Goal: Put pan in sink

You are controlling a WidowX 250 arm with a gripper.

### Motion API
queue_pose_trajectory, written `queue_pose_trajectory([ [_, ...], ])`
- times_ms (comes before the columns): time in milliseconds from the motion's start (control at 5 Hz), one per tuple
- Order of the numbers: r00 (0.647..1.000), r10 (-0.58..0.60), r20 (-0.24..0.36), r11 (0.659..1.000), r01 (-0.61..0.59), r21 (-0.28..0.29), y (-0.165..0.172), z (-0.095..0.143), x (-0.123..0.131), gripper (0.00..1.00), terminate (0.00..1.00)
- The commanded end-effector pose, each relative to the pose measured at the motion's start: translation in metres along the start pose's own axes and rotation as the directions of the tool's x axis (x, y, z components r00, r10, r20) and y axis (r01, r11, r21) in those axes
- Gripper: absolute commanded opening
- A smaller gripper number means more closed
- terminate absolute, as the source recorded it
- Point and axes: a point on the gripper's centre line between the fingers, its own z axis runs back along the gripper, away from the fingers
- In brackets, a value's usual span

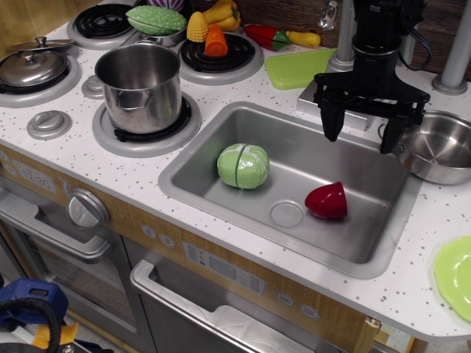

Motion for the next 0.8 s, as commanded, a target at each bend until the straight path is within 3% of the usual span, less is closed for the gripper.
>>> queue_pose_trajectory([
  [0, 1.000, 0.000, 0.000, 1.000, 0.000, 0.000, 0.000, 0.000, 0.000, 1.00, 0.00],
  [400, 0.988, 0.152, 0.034, 0.988, -0.152, 0.008, -0.020, 0.016, 0.001, 1.00, 0.00],
  [600, 0.971, 0.237, 0.043, 0.972, -0.236, -0.019, -0.030, 0.022, 0.004, 1.00, 0.00],
])
